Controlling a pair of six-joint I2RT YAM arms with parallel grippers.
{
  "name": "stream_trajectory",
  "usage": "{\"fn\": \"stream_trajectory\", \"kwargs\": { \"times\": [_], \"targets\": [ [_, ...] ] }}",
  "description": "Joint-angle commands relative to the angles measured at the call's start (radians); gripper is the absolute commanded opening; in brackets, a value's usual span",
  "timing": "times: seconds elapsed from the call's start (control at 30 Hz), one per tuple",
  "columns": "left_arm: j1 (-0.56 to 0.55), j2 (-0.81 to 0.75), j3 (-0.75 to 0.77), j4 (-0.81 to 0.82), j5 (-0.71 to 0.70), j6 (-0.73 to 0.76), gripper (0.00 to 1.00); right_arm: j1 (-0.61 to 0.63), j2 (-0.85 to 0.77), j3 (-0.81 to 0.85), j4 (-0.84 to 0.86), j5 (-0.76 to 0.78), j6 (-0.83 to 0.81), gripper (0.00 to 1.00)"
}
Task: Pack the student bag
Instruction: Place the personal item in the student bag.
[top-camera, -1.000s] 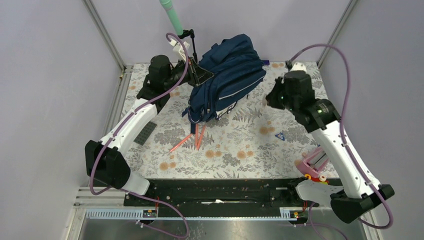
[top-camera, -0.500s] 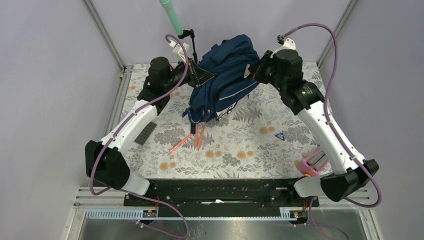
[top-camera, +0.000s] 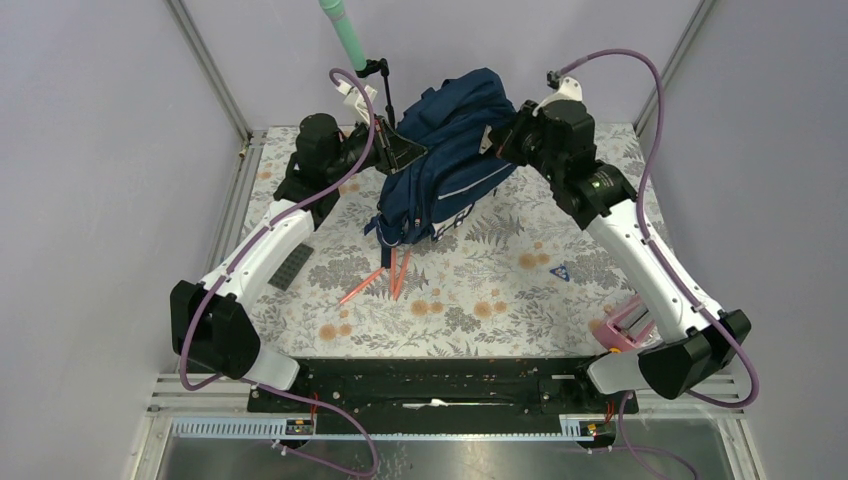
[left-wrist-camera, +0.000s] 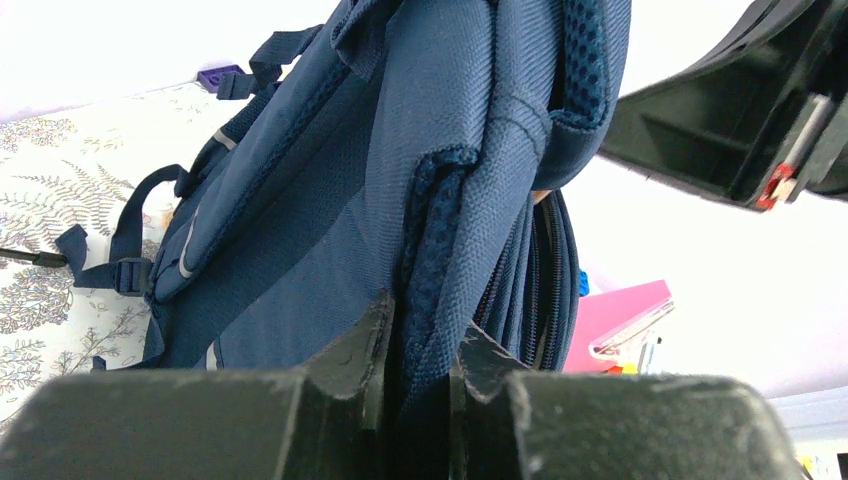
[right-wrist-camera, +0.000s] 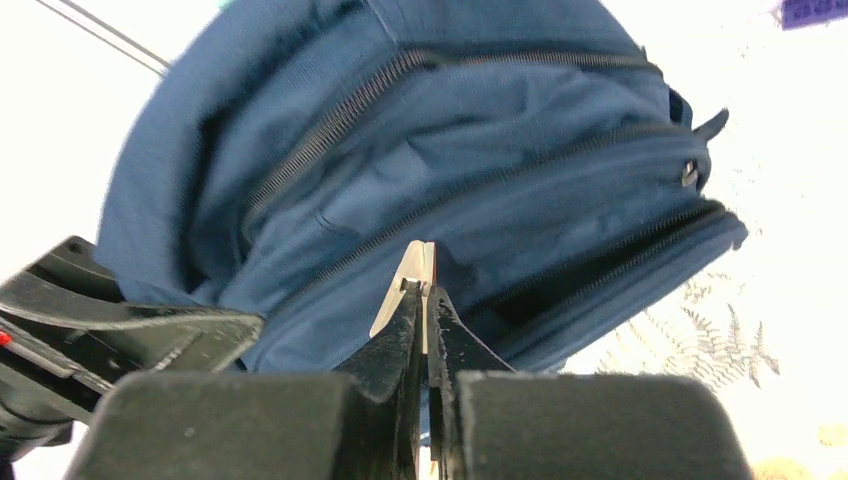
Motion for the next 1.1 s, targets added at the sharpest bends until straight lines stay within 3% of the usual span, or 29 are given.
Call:
{"fn": "stream_trajectory", "kwargs": {
  "times": [0.0,0.2,0.4,0.63,0.9,1.07],
  "targets": [
    [0.007,-0.070,0.030,0.186,0.024,-0.041,0.00,0.023,-0.022,-0.084,-0.024,-0.006,-0.006,0.00],
    [0.009,-0.064,0.031,0.192,0.019,-0.057,0.00,0.041,-0.090,-0.183,-0.073,0.022,-0.001,0.00],
    [0.010,-0.062,0.032,0.198,0.019,-0.066,0.00,0.043,-0.045,-0.124,-0.121,0.020,-0.012,0.01],
    [0.012,-0.064,0.031,0.193,0.018,-0.061,0.00,0.043,-0.047,-0.086,-0.136,0.036,-0.046,0.41],
    [0.016,-0.065,0.031,0.193,0.019,-0.060,0.00,0.043,-0.091,-0.046,-0.217,0.062,-0.110,0.61],
    [0.018,-0.068,0.027,0.190,0.017,-0.055,0.00,0.012,-0.164,-0.064,-0.362,0.101,-0.195,0.76]
  ]
}}
